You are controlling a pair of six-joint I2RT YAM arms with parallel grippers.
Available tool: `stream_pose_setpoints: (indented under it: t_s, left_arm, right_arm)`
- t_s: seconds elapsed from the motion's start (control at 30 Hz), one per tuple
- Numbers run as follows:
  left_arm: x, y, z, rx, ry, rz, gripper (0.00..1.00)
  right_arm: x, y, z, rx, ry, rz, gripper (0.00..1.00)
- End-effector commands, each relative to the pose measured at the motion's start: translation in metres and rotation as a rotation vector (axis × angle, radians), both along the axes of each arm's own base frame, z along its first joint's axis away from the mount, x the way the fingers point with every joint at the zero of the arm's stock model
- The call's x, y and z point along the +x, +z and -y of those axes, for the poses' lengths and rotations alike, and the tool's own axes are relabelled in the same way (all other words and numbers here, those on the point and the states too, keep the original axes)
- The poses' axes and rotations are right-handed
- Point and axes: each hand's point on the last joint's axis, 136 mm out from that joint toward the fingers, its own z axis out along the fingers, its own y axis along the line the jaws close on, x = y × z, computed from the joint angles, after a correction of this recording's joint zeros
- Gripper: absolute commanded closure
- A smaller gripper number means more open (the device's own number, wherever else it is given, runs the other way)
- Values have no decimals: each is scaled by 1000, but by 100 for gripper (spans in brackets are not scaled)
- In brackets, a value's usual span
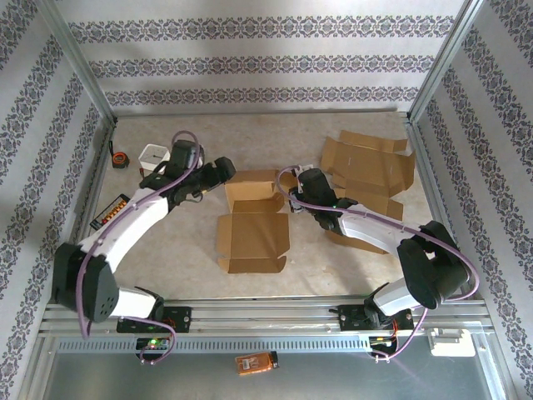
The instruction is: Fold the paper box
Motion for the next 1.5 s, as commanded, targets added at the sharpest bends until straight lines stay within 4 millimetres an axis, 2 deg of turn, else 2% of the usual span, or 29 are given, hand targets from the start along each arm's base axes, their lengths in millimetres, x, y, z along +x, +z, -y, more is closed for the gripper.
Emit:
stream_pose_setpoints:
  t_s: [0.0, 0.03, 0.1, 0.13, 0.23, 0.27, 0.33, 0.5, 0.57, 0.67, 0.8, 0.97, 1.13, 1.27, 1.47]
  left_arm:
    - [-18, 25, -17, 88, 26, 49, 14]
    - [-25, 26, -18, 79, 28, 47, 18]
    - [-36, 29, -10, 63, 9, 55, 37]
    - [-43, 28, 1, 54, -16, 55, 48]
    - [-59, 19, 47, 3, -117, 42, 72]
    - [-64, 12, 64, -9, -150, 33, 84]
    - [-72, -4, 97, -3, -217, 17, 100]
    - [-81, -63, 163, 31, -333, -84, 100]
    - [-83, -83, 182, 28, -371, -116, 100]
    - [-85, -112, 201, 27, -406, -170, 100]
    - [-82, -145, 210, 41, -414, -219, 100]
    - [-74, -177, 201, 129, -392, -254, 100]
    - [-70, -193, 198, 131, -376, -280, 100]
    - [-67, -193, 202, 106, -371, -277, 100]
    - [-60, -176, 203, 73, -352, -229, 100]
  right_arm:
    - [8, 9, 5, 8, -51, 26, 88]
    - [8, 9, 5, 15, -54, 25, 88]
    - [8, 8, 4, 18, -58, 21, 88]
    - [9, 9, 4, 19, -60, 22, 88]
    - [9, 8, 3, 19, -59, 19, 88]
    - [8, 7, 4, 18, -59, 17, 88]
    - [8, 6, 4, 19, -58, 15, 88]
    - [5, 4, 2, 33, -54, 1, 88]
    - [4, 3, 2, 35, -52, -2, 88]
    - [2, 2, 2, 41, -54, -11, 88]
    - [1, 2, 3, 53, -67, -24, 88]
    - [-4, 4, 9, 71, -130, -74, 90]
    - [-11, 8, 4, 124, -156, -161, 89]
    - [-15, 7, 2, 165, -184, -209, 88]
    - [-22, -21, 9, 178, -249, -217, 88]
